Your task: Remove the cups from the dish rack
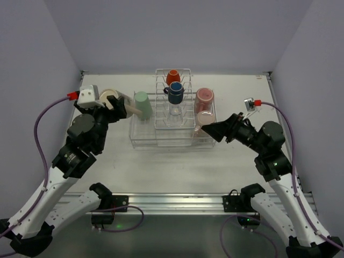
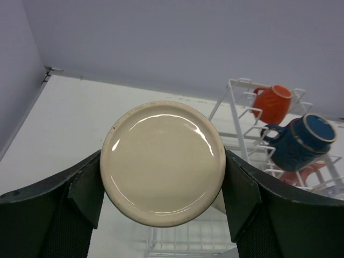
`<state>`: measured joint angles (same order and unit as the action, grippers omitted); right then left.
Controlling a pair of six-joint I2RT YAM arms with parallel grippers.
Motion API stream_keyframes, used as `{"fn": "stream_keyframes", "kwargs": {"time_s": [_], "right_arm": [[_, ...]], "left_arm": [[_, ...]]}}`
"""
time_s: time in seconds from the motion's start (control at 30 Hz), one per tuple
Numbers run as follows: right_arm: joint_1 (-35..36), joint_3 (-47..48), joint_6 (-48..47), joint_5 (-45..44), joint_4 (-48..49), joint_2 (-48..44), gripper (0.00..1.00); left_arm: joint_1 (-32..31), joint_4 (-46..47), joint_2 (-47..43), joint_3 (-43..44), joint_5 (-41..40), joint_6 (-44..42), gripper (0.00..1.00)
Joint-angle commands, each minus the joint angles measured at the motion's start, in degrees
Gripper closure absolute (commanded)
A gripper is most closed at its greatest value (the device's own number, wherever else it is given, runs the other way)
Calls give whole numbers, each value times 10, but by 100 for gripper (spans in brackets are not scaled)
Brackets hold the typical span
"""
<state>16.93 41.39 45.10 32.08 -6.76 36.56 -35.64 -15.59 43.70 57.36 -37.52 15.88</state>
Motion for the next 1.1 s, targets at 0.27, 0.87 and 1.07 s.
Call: {"fn": "stream_keyframes", "kwargs": {"time_s": [0.27,0.87,1.07], "right_arm": [[102,110,70,-51,134,72,15],[159,112,221,11,364,170,10],[172,98,297,41,446,190,14]], "left_arm": [[1,184,-56,79,307,86,99],[0,495,-35,-67,592,248,100],[0,549,-34,-102,599,267,100]]}}
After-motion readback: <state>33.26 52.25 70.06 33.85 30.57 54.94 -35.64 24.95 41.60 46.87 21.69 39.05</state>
